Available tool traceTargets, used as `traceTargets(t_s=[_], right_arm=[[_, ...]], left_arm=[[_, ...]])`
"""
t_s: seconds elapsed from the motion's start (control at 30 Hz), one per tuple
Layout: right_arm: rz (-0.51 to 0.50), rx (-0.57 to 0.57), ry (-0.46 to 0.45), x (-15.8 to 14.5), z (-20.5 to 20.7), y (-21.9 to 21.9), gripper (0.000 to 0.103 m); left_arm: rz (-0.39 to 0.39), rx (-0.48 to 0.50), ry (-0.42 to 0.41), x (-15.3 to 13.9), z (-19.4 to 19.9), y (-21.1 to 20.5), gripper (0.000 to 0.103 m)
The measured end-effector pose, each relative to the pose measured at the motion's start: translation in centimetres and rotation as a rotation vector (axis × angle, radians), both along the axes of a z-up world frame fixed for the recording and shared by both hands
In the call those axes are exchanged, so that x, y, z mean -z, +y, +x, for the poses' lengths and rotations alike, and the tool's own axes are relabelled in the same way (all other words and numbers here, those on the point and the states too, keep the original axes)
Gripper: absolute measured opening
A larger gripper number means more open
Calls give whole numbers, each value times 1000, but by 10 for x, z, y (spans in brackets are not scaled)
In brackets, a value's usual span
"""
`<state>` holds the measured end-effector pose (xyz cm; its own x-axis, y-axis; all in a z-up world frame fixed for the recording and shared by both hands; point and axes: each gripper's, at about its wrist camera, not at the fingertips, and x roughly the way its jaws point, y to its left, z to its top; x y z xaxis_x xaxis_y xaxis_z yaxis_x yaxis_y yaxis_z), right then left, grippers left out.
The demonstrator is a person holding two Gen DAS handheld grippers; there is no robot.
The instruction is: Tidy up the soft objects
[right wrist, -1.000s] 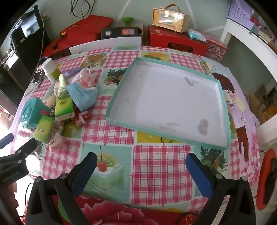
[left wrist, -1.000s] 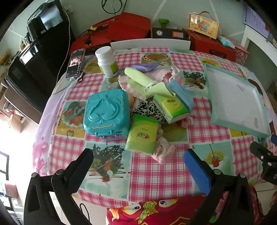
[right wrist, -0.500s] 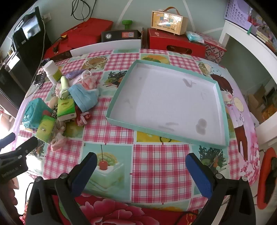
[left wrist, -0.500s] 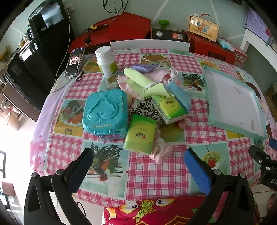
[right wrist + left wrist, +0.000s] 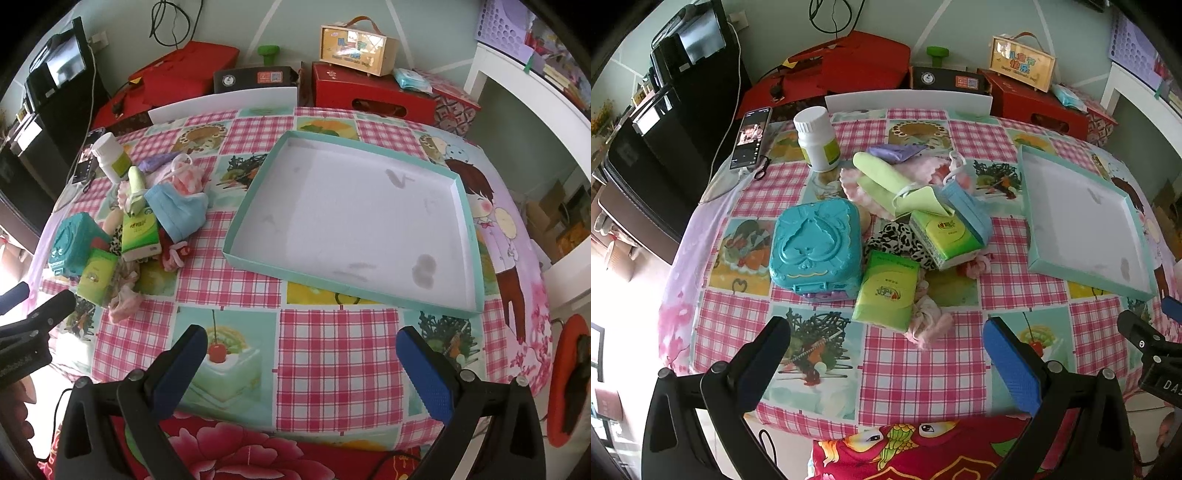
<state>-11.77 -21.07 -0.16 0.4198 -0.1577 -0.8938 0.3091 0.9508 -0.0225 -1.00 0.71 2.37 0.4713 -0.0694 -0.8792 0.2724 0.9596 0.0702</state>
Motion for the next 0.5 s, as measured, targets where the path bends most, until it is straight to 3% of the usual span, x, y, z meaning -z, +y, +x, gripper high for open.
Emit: traceTargets(t_s=[0.5], right_arm=[[-3, 0, -8, -5, -1, 0, 103]], left_arm=[[-13, -1, -2, -7, -2, 3, 103]])
